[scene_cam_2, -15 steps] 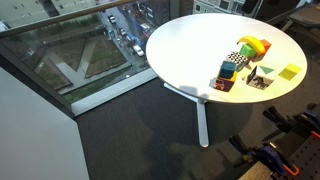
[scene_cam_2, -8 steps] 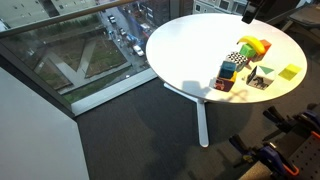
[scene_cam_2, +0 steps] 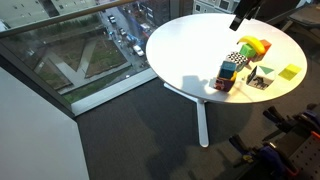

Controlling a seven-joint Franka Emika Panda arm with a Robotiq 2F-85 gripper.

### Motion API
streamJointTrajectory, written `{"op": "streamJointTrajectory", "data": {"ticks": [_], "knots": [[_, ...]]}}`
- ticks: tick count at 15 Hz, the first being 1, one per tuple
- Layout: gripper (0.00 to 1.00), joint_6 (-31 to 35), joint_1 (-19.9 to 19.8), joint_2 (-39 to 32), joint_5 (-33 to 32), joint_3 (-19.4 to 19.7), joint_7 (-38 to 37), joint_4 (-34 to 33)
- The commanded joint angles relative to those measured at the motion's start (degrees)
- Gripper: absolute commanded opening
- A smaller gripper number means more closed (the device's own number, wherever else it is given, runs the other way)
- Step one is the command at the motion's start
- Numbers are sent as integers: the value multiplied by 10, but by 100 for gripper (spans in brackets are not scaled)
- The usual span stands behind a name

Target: Put the blue block on the orange block

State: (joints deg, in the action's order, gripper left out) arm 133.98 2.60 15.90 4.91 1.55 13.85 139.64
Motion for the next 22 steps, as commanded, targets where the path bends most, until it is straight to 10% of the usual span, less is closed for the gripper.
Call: {"op": "streamJointTrajectory", "data": {"ticks": [1,22], "knots": [[100,22,-3,-31,-6,9,24,-8],[100,50,-17,-64,-5,19,52,11]]}}
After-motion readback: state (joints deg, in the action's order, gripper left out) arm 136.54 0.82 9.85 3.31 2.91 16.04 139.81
